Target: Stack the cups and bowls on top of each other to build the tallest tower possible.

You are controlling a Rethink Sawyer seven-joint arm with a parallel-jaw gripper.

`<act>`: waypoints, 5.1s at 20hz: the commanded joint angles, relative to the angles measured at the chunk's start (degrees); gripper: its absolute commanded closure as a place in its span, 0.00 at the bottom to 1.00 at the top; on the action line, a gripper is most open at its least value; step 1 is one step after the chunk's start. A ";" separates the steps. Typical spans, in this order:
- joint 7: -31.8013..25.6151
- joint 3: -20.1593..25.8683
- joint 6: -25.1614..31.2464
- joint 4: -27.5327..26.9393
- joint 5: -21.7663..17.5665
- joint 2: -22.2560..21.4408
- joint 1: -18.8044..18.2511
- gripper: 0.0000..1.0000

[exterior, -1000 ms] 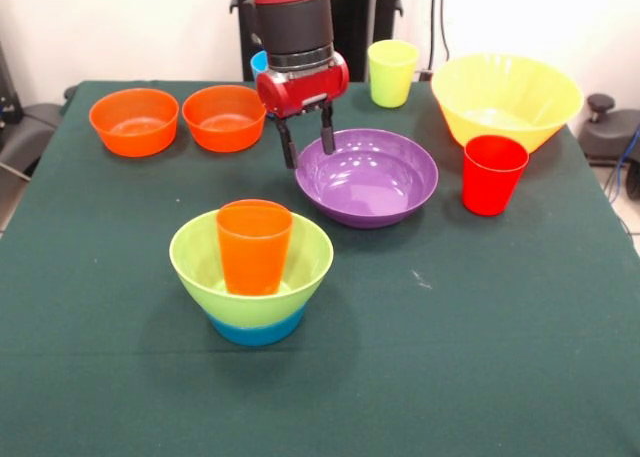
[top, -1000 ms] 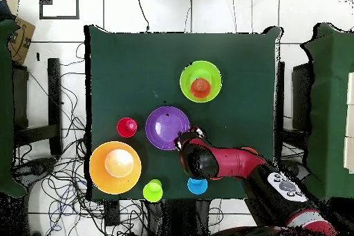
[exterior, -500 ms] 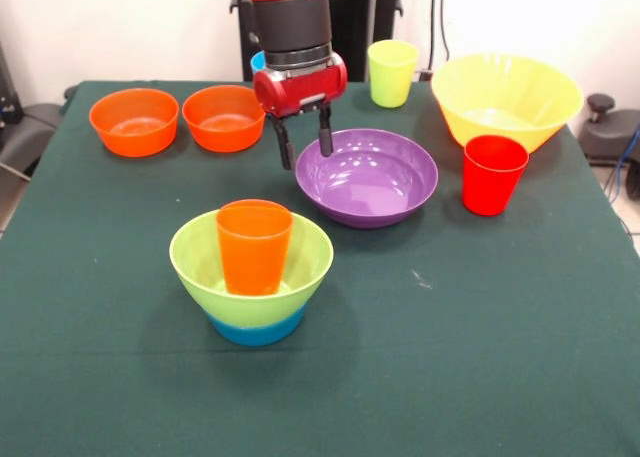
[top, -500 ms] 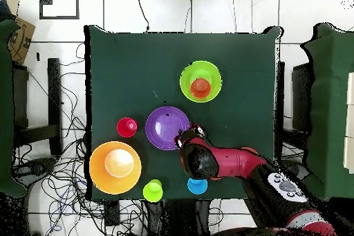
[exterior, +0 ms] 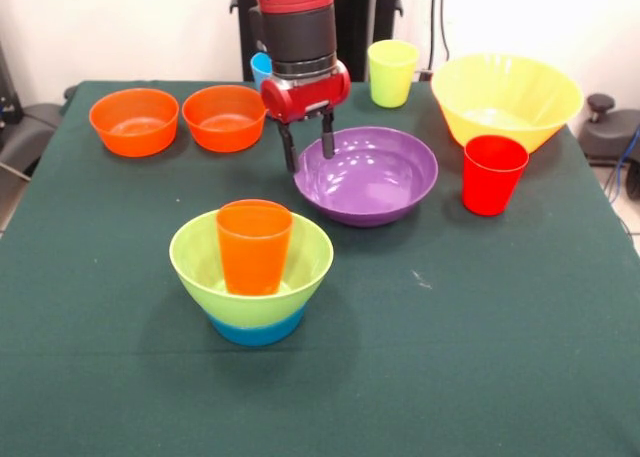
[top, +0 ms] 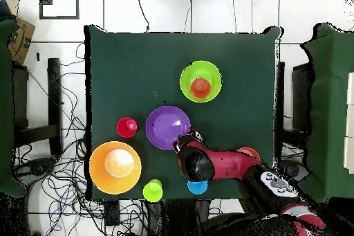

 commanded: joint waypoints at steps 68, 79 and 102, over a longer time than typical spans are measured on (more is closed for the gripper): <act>4.60 4.37 5.12 -2.80 -4.43 2.75 -0.31 0.00; 4.35 4.33 5.76 -2.93 -4.63 2.77 -0.42 0.00; 2.44 6.57 7.81 -3.01 -5.87 3.80 -2.54 1.00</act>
